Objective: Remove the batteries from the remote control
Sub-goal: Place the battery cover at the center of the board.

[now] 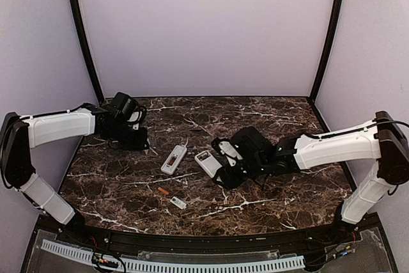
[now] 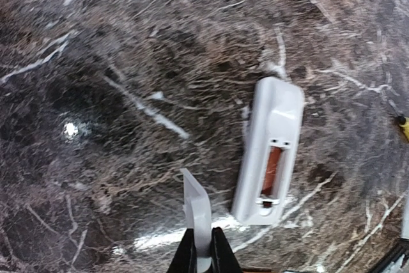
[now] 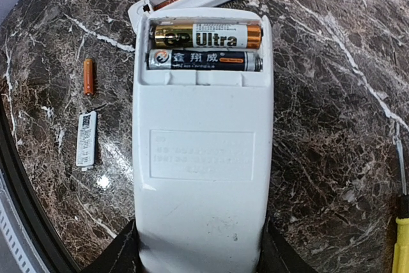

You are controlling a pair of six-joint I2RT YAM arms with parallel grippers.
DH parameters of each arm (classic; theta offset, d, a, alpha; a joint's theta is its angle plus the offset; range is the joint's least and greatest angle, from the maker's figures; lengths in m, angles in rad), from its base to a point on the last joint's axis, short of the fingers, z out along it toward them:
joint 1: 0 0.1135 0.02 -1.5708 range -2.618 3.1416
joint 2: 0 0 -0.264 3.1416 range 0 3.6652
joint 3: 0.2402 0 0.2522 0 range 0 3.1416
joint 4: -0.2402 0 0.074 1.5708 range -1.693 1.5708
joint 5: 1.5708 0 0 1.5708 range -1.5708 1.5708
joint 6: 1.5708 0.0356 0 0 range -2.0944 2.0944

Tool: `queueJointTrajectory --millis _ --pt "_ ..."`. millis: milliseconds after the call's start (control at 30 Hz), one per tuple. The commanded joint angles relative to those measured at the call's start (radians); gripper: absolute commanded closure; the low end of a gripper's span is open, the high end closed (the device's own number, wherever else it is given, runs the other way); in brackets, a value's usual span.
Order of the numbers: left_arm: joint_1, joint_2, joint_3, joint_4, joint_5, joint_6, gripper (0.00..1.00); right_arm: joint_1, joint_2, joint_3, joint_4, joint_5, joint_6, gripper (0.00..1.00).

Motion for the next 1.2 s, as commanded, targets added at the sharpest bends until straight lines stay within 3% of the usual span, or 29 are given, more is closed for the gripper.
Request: queueJointTrajectory --millis 0,300,567,933,1167 --pt "-0.001 0.044 0.020 -0.111 -0.204 0.027 0.93 0.005 0.038 0.031 -0.021 0.009 0.081 1.00" --pt "-0.002 0.150 0.049 -0.093 -0.207 0.041 0.90 0.020 0.109 0.042 -0.004 -0.008 0.150 1.00" --pt "-0.002 0.179 0.047 -0.076 -0.168 0.029 0.71 0.036 0.180 0.105 -0.054 -0.010 0.223 1.00" --pt "-0.002 0.013 0.004 0.045 -0.025 -0.010 0.45 0.048 0.251 0.181 -0.158 -0.018 0.325 1.00" --pt "-0.003 -0.085 -0.036 0.102 0.025 -0.044 0.40 0.073 0.305 0.242 -0.218 0.010 0.370 0.97"
